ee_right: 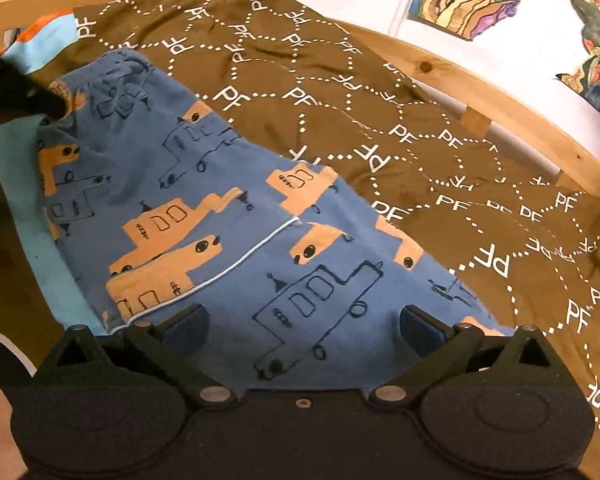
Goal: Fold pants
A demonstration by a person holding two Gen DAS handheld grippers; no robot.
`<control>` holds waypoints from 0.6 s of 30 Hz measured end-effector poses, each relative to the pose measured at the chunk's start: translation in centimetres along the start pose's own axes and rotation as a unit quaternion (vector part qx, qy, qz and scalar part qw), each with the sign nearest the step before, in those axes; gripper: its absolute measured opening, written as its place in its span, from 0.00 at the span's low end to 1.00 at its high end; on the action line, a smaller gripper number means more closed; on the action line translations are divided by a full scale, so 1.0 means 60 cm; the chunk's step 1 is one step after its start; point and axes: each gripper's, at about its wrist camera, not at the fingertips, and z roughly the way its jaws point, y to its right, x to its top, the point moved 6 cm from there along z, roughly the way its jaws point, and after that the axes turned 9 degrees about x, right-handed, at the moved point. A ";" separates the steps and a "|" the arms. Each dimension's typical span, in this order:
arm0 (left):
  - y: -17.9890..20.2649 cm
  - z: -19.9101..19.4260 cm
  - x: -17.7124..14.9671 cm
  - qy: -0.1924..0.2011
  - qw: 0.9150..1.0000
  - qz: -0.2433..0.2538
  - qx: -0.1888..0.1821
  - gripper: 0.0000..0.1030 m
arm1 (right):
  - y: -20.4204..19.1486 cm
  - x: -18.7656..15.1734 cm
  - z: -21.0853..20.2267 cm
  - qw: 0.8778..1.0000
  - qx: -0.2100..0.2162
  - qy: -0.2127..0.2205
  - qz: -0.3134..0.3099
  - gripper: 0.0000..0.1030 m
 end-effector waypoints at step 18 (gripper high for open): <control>-0.037 0.010 0.008 0.043 0.999 -0.006 0.017 0.56 | 0.015 0.012 -0.003 1.000 -0.001 0.020 0.016 0.99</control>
